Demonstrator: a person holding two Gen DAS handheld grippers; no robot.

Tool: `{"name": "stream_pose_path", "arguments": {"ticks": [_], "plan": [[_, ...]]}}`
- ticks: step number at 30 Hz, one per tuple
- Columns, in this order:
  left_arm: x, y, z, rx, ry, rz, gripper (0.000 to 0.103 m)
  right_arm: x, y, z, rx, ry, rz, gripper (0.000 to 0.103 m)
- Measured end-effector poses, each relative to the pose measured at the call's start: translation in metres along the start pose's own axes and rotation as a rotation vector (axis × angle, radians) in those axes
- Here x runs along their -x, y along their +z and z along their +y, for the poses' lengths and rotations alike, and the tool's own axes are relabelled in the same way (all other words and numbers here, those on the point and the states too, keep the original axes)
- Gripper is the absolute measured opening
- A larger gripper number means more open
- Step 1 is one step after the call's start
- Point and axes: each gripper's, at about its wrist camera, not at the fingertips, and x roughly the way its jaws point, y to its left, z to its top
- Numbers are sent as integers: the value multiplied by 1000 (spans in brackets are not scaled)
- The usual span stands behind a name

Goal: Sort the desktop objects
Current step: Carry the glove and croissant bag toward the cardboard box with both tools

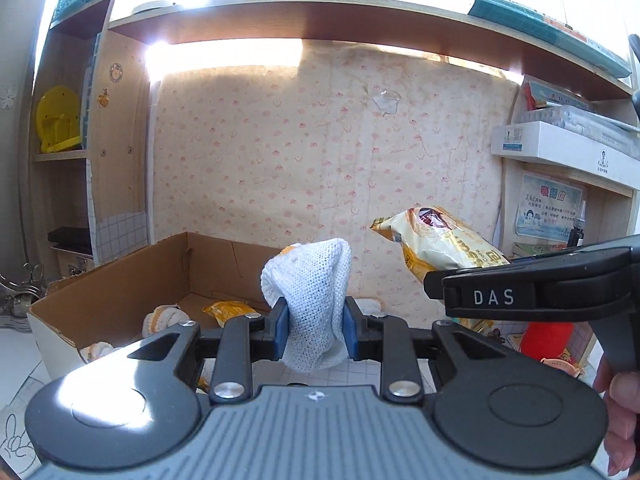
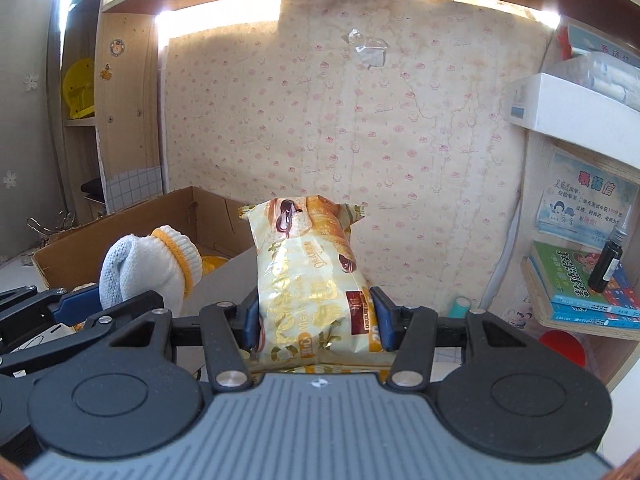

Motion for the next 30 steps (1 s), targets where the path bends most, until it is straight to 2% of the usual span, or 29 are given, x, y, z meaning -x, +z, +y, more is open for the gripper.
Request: {"name": "stream_pose_path", "arguments": {"ticks": [11, 30], "plan": [[2, 10, 48, 26, 66, -21, 28, -15, 16, 50, 49, 55, -4, 52], [-29, 12, 124, 72, 147, 5, 28, -77, 33, 106, 112, 101, 38, 52]]}}
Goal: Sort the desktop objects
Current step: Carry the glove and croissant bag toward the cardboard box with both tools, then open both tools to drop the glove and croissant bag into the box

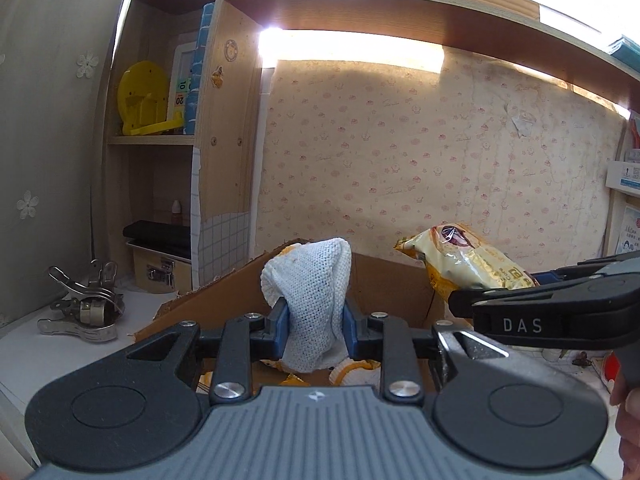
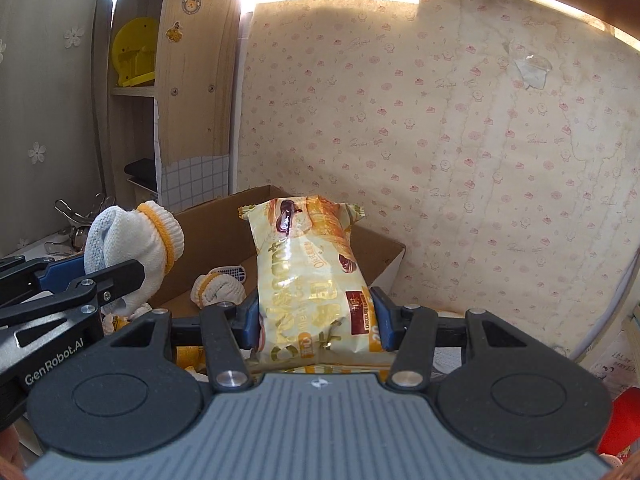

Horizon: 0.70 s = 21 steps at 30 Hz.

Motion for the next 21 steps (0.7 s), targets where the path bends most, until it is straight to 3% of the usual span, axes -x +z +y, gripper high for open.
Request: {"name": "stream_pose_path", "arguments": {"ticks": [21], "plan": [[-57, -3, 25, -9, 27, 74, 28, -96, 15, 5, -30, 12, 110, 52]]}}
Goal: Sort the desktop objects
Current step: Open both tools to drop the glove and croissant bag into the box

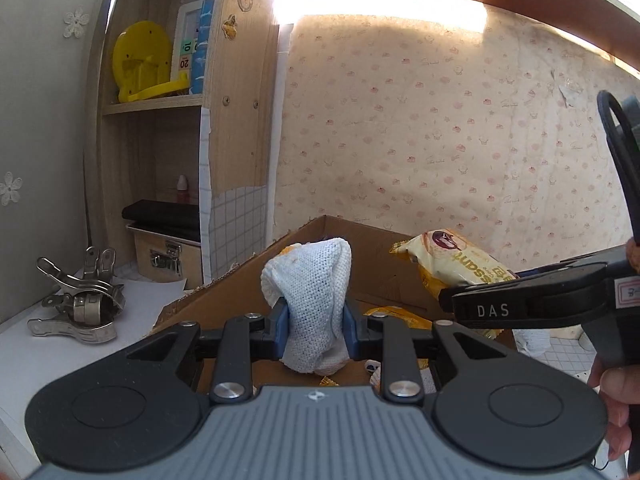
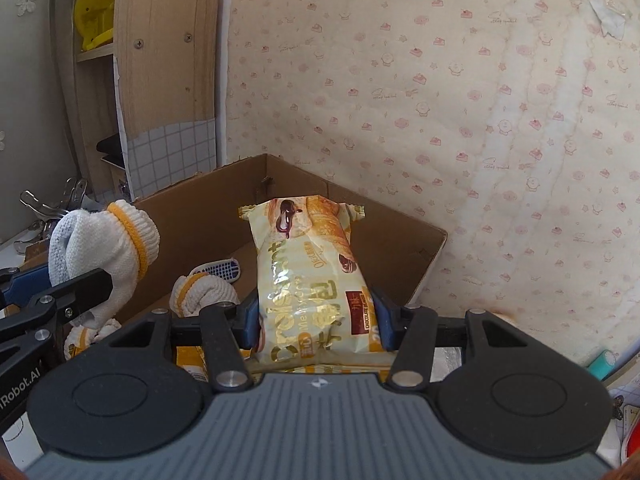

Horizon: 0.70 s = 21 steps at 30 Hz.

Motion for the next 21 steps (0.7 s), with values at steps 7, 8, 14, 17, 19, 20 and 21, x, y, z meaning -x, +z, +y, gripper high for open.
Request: {"name": "stream_pose_path", "arguments": {"ticks": [7, 8, 14, 17, 19, 20, 21], "plan": [[-16, 0, 2, -4, 9, 20, 28, -25, 13, 1, -5, 13, 8, 52], [-18, 0, 2, -6, 9, 24, 28, -30, 16, 0, -13, 12, 15, 52], [-30, -1, 1, -10, 7, 46, 28, -48, 18, -2, -30, 6, 35, 53], [-36, -1, 0, -8, 6, 60, 28, -53, 18, -4, -35, 7, 37, 53], [-38, -1, 0, -10, 8, 62, 28, -53, 18, -4, -32, 2, 34, 53], [-39, -1, -1, -11, 10, 64, 28, -54, 18, -4, -29, 2, 33, 53], [-40, -1, -1, -9, 11, 66, 28, -54, 18, -5, -29, 2, 30, 53]]}}
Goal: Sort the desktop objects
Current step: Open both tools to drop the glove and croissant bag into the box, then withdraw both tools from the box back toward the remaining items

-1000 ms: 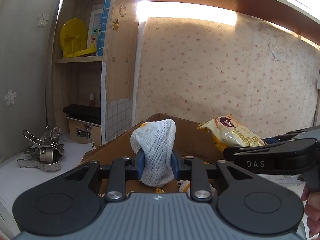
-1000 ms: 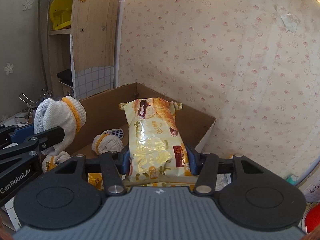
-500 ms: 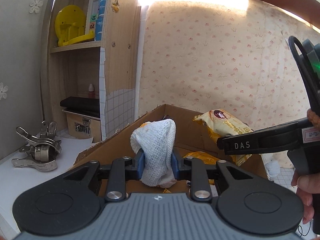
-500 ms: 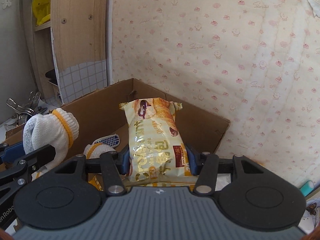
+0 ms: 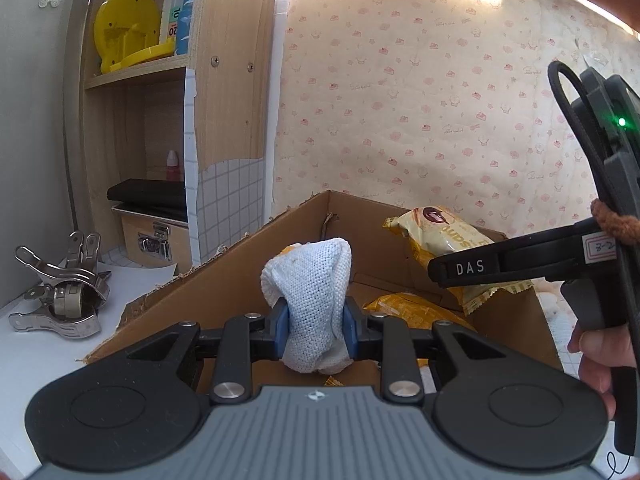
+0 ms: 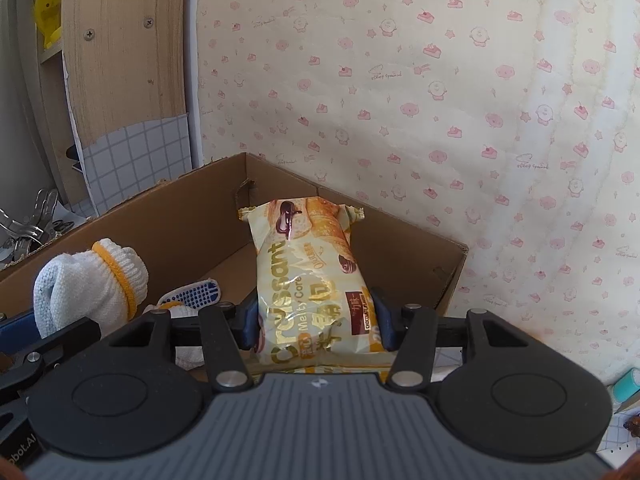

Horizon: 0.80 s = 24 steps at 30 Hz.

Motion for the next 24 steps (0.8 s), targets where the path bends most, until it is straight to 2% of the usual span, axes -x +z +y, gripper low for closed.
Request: {"name": "stream_pose_path", "arguments": {"ticks": [3, 10, 13, 18, 24], "plan": [[-2, 1, 0, 7, 4, 6, 28, 0, 0, -1, -2, 6, -3, 55], [-1, 3, -1, 12, 12, -1, 29, 23, 3, -11, -13, 11, -76, 67], [1, 5, -1, 14, 17, -5, 29, 38, 3, -18, -4, 1, -104, 67], [9, 9, -3, 12, 29, -15, 34, 72, -1, -48, -29, -29, -164, 67], [24, 11, -12, 21, 7, -30, 34, 125, -16, -96, -75, -99, -216, 67]]}}
